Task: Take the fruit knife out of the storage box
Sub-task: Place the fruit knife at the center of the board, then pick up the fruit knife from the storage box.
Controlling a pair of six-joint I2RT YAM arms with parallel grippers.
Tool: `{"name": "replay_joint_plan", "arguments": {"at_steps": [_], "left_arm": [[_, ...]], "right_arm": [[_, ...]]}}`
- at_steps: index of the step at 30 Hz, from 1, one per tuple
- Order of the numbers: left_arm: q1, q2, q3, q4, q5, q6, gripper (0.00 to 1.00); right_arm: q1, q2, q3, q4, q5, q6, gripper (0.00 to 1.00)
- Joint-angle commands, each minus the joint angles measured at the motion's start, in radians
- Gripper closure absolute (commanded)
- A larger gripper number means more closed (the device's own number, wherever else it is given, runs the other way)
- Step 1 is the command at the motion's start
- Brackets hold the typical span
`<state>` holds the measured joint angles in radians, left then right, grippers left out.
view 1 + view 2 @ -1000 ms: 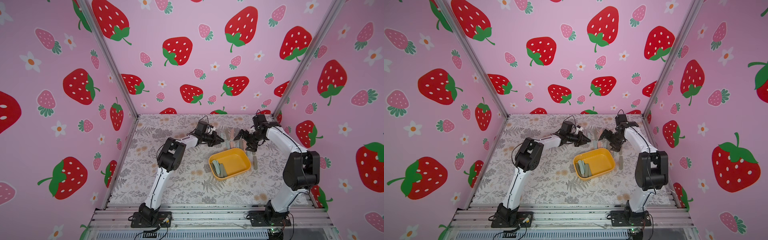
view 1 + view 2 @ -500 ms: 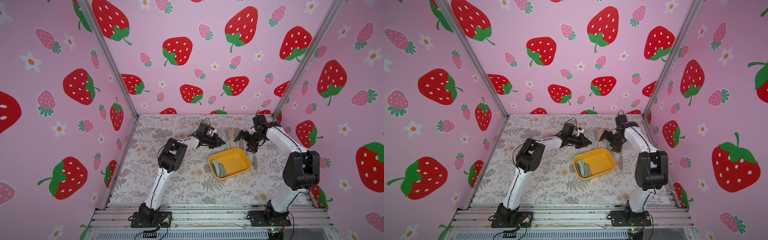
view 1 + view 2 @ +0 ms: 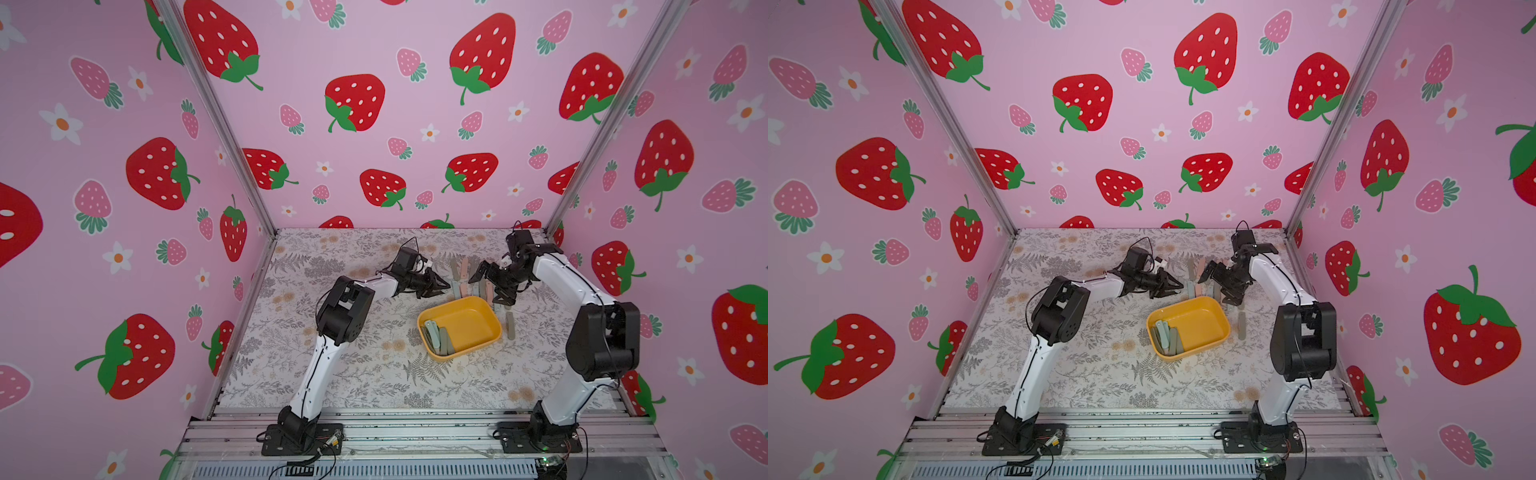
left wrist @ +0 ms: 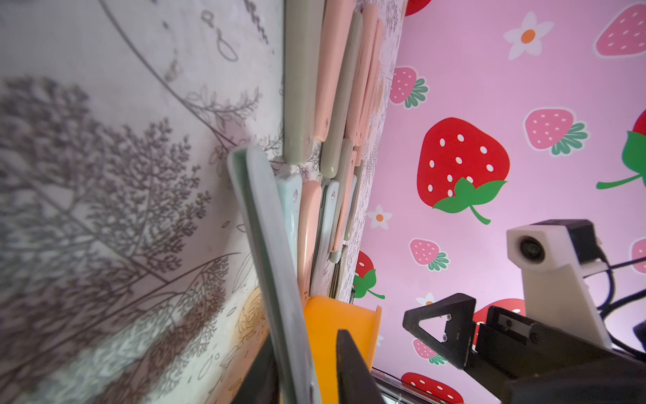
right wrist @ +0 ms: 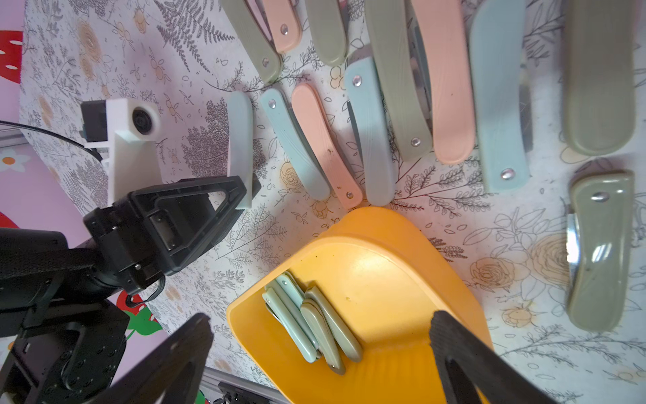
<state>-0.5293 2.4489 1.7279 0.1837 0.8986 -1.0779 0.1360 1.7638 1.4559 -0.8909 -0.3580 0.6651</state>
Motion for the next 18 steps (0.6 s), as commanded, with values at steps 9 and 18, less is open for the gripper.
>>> {"name": "replay_joint_plan", "arguments": {"at_steps": [9,18], "left_arm": [[0.002,-0.043,-0.059,-0.031,0.022,0.059,0.54],[0.034,-0.269,-0.191,-0.195,-0.034,0.247,0.51]], "right_arm": [[-0.009,-0.042,0.007,-0.004,0.004,-0.004,0.0],[0.108,-0.061,0.071,-0.077,0.159,-0.091,0.03]]}}
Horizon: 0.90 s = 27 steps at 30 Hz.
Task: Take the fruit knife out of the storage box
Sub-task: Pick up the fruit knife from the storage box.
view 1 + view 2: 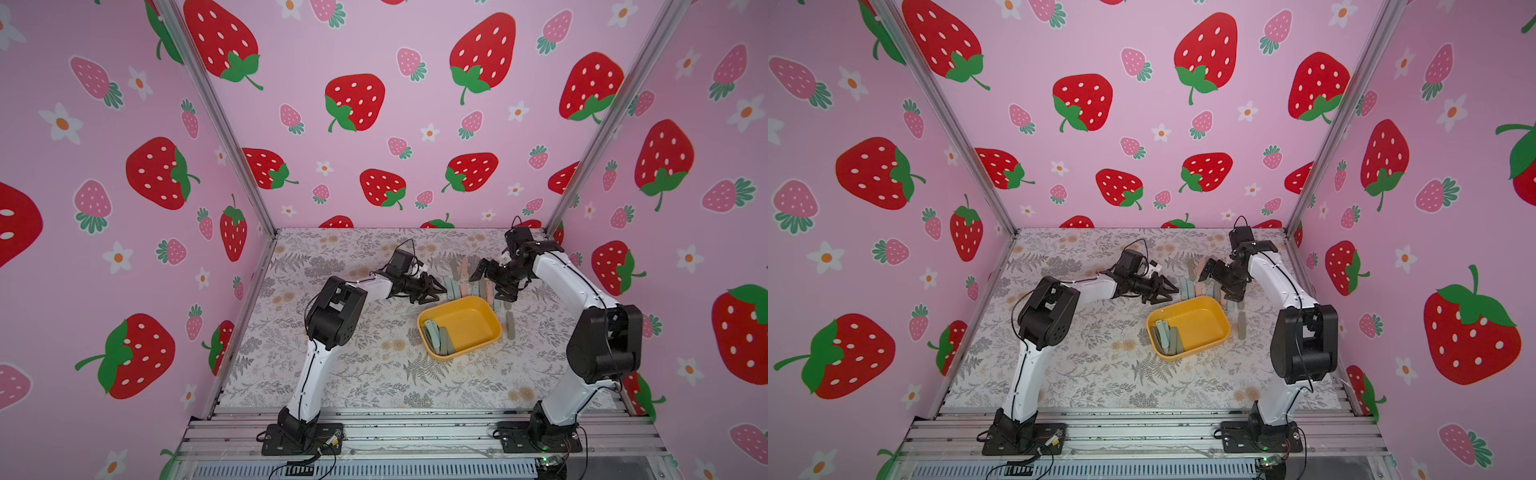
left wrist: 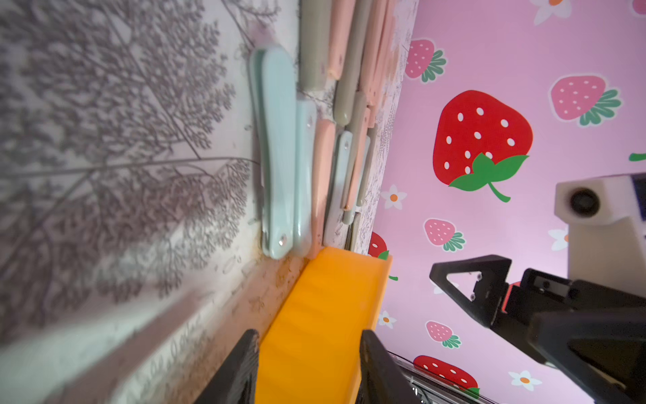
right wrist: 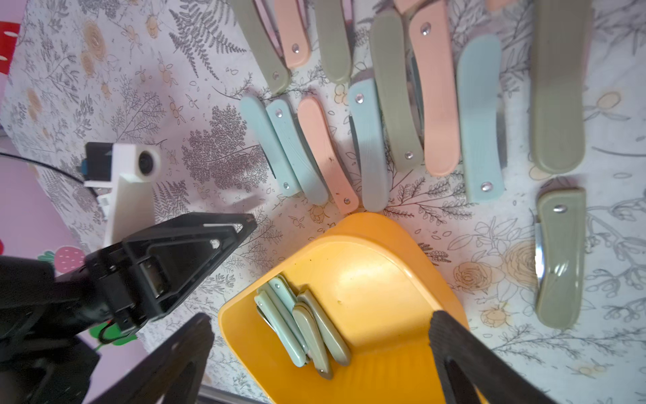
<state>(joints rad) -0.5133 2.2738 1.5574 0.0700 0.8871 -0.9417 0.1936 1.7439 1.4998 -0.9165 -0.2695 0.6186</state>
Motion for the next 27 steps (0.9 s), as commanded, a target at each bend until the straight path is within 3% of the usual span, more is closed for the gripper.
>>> {"name": "replay_joint_plan", "arguments": {"at_steps": [1,7,16,22,27], "left_arm": [[0.023,-0.135,-0.033,-0.121,-0.039,0.147,0.49],[0.033,-0.372,-0.121,-0.328,-0.165,0.323,0.43],[0.033,-0.819,-0.475,-0.451,-0.324,0.388,0.26],[0.035,-1.109,-0.635,-0.563,-0.413,0.39,0.15],[0.036,-1.26,-0.705,-0.629,-0.444,0.377,0.09]], "right_arm": [[0.073,-0.047,0.022,-0.055,0.091,-0.045,0.04],[0.236,-0.067,-0.034,-0.045,0.196,-0.024,0.1],[0.466,-0.033,-0.131,-0.001,0.33,0.031,0.17],[0.547,0.021,-0.148,0.015,0.398,0.082,0.24],[0.566,0.076,-0.133,0.005,0.458,0.081,0.39]]}}
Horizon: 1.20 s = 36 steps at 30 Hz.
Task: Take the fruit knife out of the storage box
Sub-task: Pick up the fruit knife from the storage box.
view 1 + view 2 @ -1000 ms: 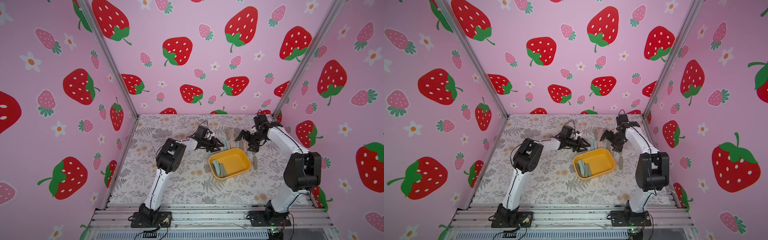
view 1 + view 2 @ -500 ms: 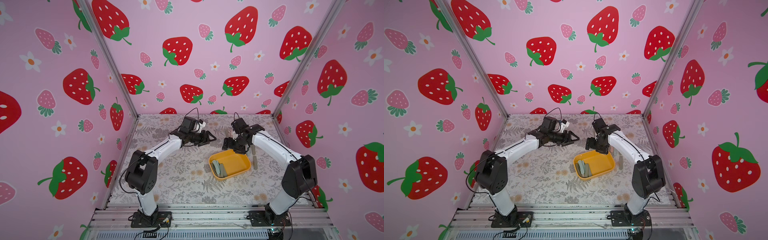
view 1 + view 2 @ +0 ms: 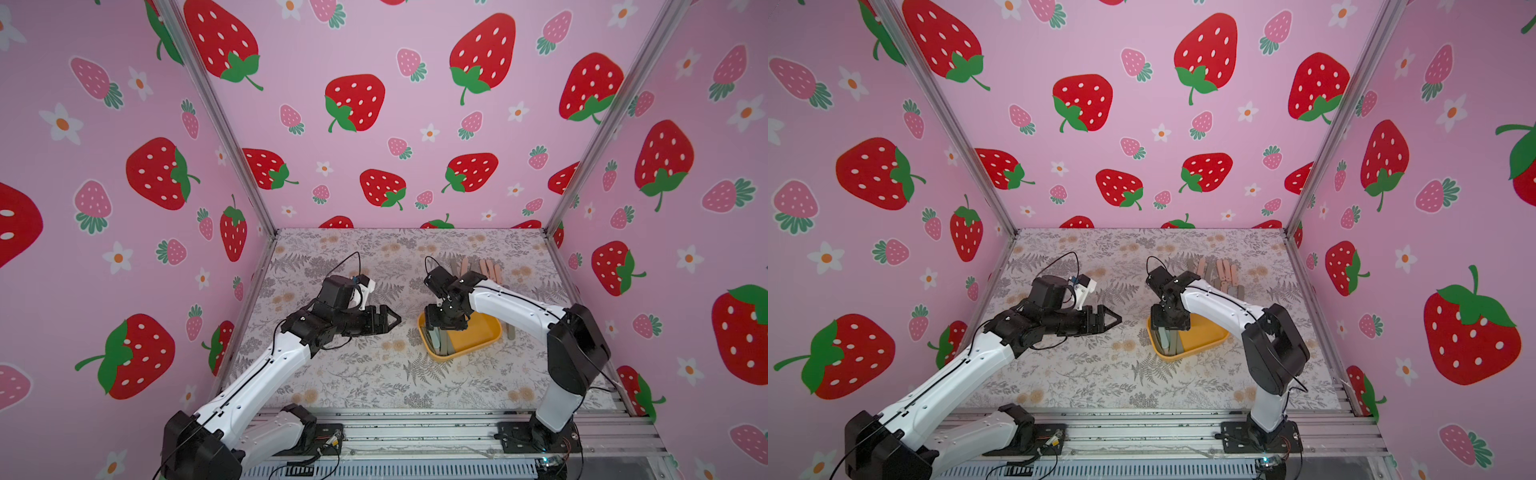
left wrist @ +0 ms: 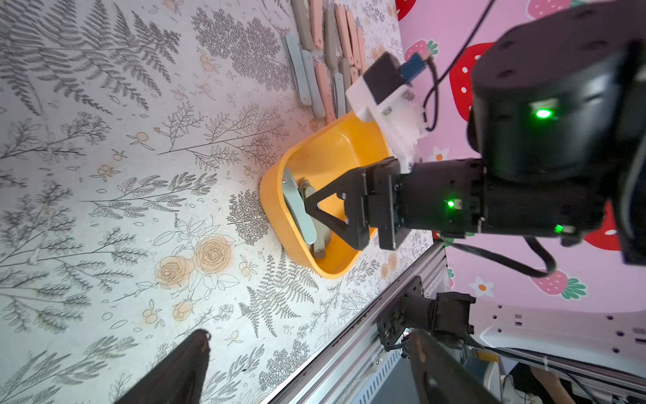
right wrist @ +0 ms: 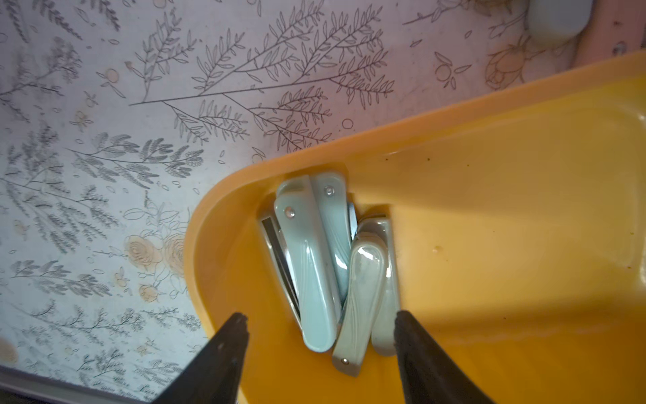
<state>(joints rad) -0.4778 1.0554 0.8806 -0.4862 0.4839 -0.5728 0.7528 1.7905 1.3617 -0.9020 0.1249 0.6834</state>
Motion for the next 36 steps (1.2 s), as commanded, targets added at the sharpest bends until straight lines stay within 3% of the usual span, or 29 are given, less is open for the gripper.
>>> {"name": "replay_joint_plan", "arguments": {"at_steps": [1,7,16,24,36], "left_arm": [[0.001,-0.063,-0.039,-0.087,-0.048,0.008,0.09],[0.001,-0.152,-0.088,-0.134,-0.07,-0.007,0.06],[0.003,-0.174,-0.123,-0.136,-0.072,-0.015,0.06],[0.007,-0.13,-0.129,-0.091,-0.054,-0.019,0.06],[0.008,-0.028,-0.109,0.009,-0.014,-0.028,0.07]], "right_arm": [[0.008,0.042,0.009,-0.01,0.07,0.012,0.42],[0.017,0.097,0.029,-0.002,0.075,-0.018,0.52],[0.066,0.15,0.074,-0.013,0.103,-0.046,0.59],[0.069,0.175,0.077,-0.03,0.114,-0.054,0.82],[0.062,0.069,0.078,-0.095,0.164,-0.06,0.93]]}}
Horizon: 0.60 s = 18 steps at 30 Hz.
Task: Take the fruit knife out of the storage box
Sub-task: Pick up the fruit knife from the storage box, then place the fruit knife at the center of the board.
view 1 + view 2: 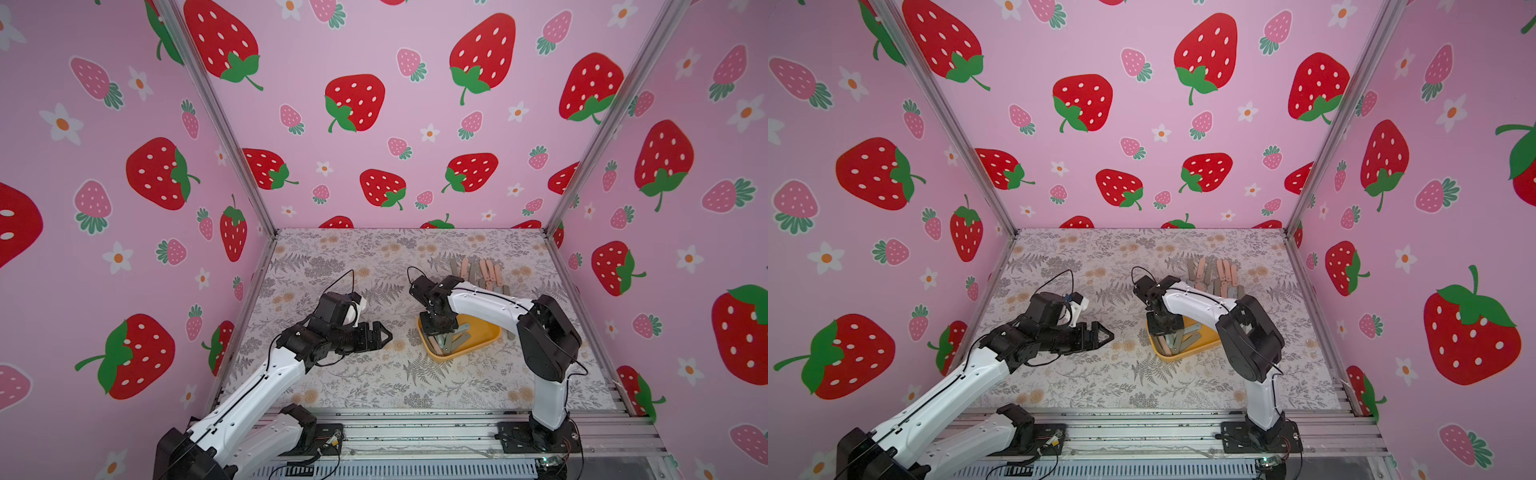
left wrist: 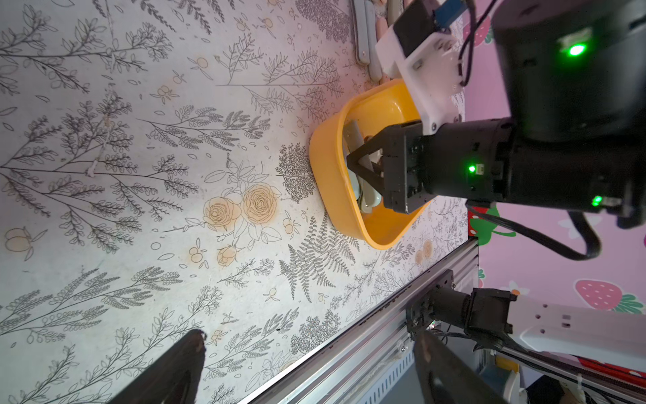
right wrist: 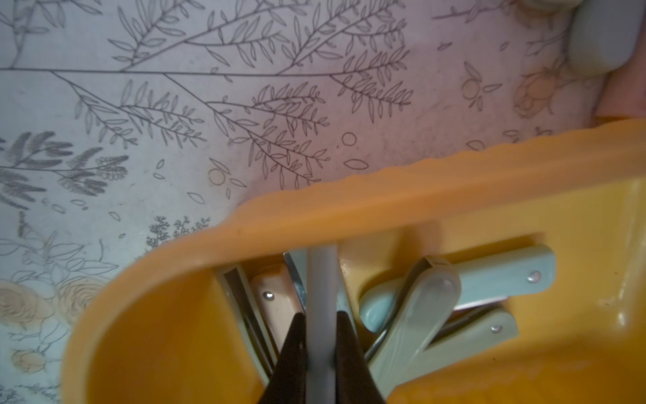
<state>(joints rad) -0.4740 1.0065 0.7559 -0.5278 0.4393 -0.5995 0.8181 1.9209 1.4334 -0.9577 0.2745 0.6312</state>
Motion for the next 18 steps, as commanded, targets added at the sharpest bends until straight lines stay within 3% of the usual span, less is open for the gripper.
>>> {"name": "replay_joint_plan", "arguments": {"at_steps": [1,10,18], "left_arm": [[0.005,0.037,0.02,0.062,0.037,0.0,0.07],[0.005,0.175,0.1,0.128,0.07,0.007,0.07],[0.008,0.366,0.301,0.164,0.079,0.009,0.07]], "right_arm": [[-0.004,-0.072,0.002,-0.039,0.009,-0.01,0.93],[-0.066,-0.163,0.032,-0.076,-0.006,-0.011,0.98],[-0.236,-0.076,0.265,-0.104,-0.091,-0.085,0.98]]}}
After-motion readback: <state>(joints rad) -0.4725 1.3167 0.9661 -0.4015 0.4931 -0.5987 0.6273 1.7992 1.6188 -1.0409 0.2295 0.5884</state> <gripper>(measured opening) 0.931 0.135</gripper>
